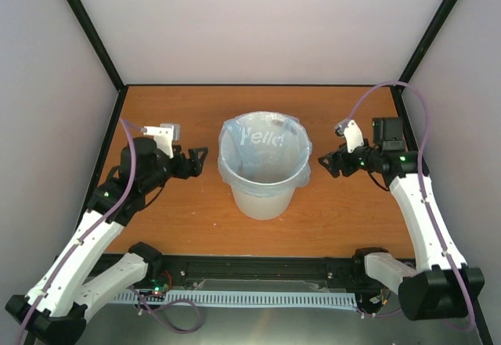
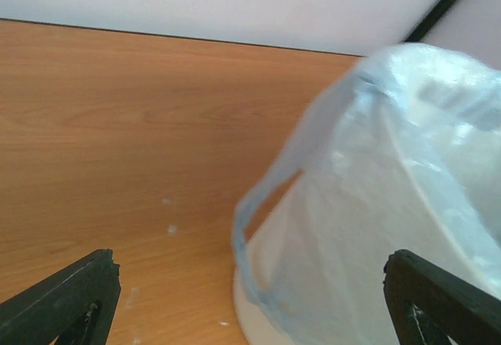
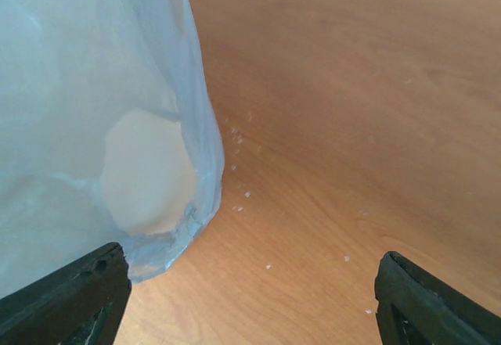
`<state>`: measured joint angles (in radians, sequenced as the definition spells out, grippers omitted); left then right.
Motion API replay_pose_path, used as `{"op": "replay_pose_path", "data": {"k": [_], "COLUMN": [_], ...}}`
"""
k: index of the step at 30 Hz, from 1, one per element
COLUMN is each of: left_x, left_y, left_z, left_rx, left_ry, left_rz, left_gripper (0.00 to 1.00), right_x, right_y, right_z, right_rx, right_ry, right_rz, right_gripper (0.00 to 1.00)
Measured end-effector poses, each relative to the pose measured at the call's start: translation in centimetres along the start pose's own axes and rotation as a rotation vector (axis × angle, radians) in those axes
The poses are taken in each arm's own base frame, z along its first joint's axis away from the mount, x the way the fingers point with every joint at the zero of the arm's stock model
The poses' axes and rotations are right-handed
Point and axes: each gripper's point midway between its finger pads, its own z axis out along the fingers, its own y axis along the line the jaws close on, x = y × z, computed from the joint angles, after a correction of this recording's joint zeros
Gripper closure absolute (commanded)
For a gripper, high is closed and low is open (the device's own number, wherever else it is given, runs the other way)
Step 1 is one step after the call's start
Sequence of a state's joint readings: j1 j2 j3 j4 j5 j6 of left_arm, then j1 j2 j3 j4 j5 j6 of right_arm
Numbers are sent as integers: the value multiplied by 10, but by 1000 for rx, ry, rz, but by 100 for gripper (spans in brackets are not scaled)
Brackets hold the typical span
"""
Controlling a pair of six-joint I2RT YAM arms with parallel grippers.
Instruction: Put the trash bags into the trash bin
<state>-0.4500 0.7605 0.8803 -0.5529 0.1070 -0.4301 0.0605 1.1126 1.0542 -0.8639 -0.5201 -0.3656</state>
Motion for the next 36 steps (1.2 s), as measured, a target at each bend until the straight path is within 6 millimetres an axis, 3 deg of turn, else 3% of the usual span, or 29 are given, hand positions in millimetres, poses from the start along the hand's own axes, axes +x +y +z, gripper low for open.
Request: {"op": "replay_pose_path", "data": {"k": [2, 7, 14, 19, 24, 36], "left_x": [-11, -37, -40, -13, -11, -15], "left_y": [10, 36, 43, 47, 44, 44], "left_z": [1, -4, 0, 13, 9, -2], "left_rx": [-77, -270, -299, -265, -235, -235], "left_ry": [-9, -69, -110, -67, -104, -155], "left_rz": [46, 141, 194, 221, 224, 222], "left_gripper": [1, 0, 0, 0, 1, 1], "right_x": [-11, -36, -72, -60, -56, -55], "right_y": [-3, -18, -28, -35, -49, -53], "right_z": [-13, -45, -71, -67, -68, -77], "right_rx": [52, 229, 323, 365, 429, 466], "right_ry": [-60, -246, -434, -481, -500, -555], "right_rz": [-10, -31, -3, 31, 93, 138], "right_gripper": [0, 0, 0, 0, 0, 0]}}
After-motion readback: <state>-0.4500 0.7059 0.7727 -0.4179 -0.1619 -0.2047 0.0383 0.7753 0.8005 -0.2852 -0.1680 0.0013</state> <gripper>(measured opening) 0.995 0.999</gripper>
